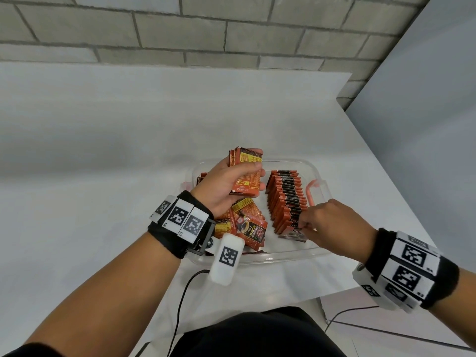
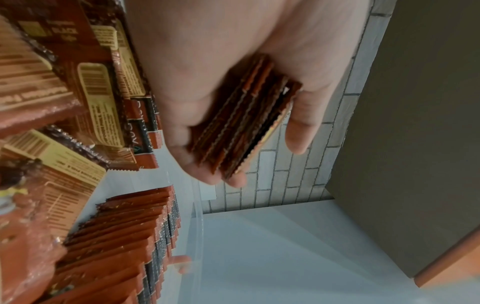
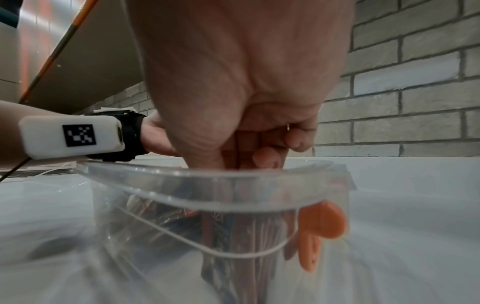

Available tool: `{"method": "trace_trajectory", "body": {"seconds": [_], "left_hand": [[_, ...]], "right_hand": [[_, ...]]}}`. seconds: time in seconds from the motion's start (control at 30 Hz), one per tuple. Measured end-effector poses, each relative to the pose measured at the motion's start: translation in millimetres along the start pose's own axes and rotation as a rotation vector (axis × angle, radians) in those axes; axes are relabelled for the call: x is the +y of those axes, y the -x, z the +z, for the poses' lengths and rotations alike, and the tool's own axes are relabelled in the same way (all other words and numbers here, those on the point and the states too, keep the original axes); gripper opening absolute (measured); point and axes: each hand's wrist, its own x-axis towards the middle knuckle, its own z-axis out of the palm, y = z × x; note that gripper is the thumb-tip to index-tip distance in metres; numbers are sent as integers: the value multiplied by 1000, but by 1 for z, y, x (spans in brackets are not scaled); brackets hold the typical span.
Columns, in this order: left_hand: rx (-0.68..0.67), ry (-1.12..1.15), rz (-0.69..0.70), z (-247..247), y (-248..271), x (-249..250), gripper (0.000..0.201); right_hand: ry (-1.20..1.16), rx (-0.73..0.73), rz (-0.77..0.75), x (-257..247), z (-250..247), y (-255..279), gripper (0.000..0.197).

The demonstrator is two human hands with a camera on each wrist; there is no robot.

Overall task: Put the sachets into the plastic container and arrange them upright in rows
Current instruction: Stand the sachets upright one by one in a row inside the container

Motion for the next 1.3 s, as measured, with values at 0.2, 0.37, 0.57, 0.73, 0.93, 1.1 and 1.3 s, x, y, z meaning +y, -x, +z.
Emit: {"method": "trace_trajectory", "body": {"seconds": [0.2, 0.37, 0.57, 0.73, 0.93, 1.1, 1.3], "left_hand": [[-4, -11, 1, 1, 0, 0, 27], [-4, -13, -1, 1, -1, 0, 20], [3, 7, -4, 1, -1, -1, 30], [14, 44, -17, 1, -2, -1, 27], [35, 53, -57, 0, -5, -4, 19], [-37, 4, -100, 0, -5, -7, 22], [-122, -102, -100, 10, -3, -8, 35]], "right_hand": [[-1, -1, 1, 1, 4, 1, 19], [-44, 11, 7, 3, 4, 2, 14], [-67, 71, 22, 4, 2, 3, 6], [-59, 81, 20, 4, 0, 3, 5], [-112, 107, -3, 5, -2, 3, 9], [-279, 199, 14, 16, -18, 6, 10], [-671, 377, 61, 2, -47, -6, 20]]}}
